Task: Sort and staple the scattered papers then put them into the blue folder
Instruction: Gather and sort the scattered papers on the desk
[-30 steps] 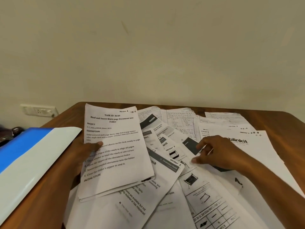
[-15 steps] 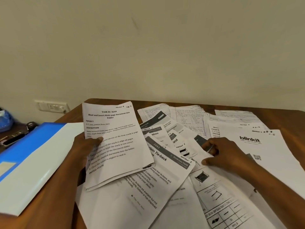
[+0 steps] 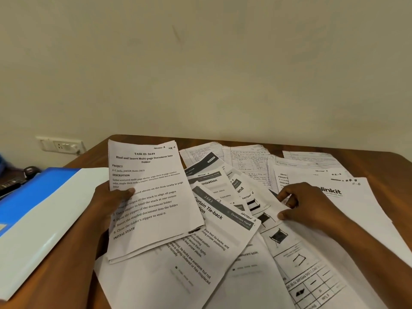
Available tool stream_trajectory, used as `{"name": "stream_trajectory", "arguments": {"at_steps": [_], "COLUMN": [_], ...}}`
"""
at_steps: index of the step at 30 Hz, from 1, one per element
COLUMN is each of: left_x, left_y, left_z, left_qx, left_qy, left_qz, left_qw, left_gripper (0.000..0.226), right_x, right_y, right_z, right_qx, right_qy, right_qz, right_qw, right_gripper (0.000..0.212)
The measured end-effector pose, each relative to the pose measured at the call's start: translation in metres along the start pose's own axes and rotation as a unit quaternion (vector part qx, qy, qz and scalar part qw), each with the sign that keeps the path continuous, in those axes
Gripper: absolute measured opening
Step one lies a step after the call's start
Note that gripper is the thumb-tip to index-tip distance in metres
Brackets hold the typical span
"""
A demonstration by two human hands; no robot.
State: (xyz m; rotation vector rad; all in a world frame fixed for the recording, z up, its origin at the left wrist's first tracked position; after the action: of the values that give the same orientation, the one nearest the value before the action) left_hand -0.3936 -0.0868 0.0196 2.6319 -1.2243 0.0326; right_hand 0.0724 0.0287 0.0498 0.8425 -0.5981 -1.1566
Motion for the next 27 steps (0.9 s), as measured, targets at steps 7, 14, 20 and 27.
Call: {"name": "stream_trajectory", "arguments": {"at_steps": [7,14,20,27], "left_x": [0.000,0.005,0.012,0.013], "left_y": [-0.003,-0.010,-0.015,-0.015], "left_z": [0.000,-0.004,-0.010,-0.011], "left_qx": [-0.003,0.006,0.015,0.008], "left_qy": [-0.006,-0.008,-0.015,-0.017], "left_qz": [0.006,0.017,0.043,0.040], "left_qw": [1.000,1.000,0.999,0.999], "left_gripper": [0.022,0.026,0.031,0.023], "right_x": [-0.001,-0.001,0.007,0.016], "right_y": [0.023,0.034,0.025,-0.004], "right_z": [-0.009,-0.020,-0.005,0.020], "right_qx": [0.040,0.107,0.134,0.173], "right_qy": [-0.027,-0.063,-0.063,-0.029], "right_qz": [-0.020,-0.041,-0.073,-0.102], "right_qw": [0.999,0.991,0.986,0.979], "right_gripper": [0.034,0.037,0.058,0.088]}}
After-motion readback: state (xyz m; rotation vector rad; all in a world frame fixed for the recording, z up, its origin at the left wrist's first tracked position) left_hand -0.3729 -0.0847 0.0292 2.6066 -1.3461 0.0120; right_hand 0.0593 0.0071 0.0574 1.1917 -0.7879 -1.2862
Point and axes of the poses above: each hand's wrist, its own x-axis away from the middle knuckle, its own y-axis out of the back of the hand, z = x × y, the point moved 1 cm from there along -x, towards the middle knuckle, and after that the axes turned 4 degrees about -x, right-handed, at the moved point
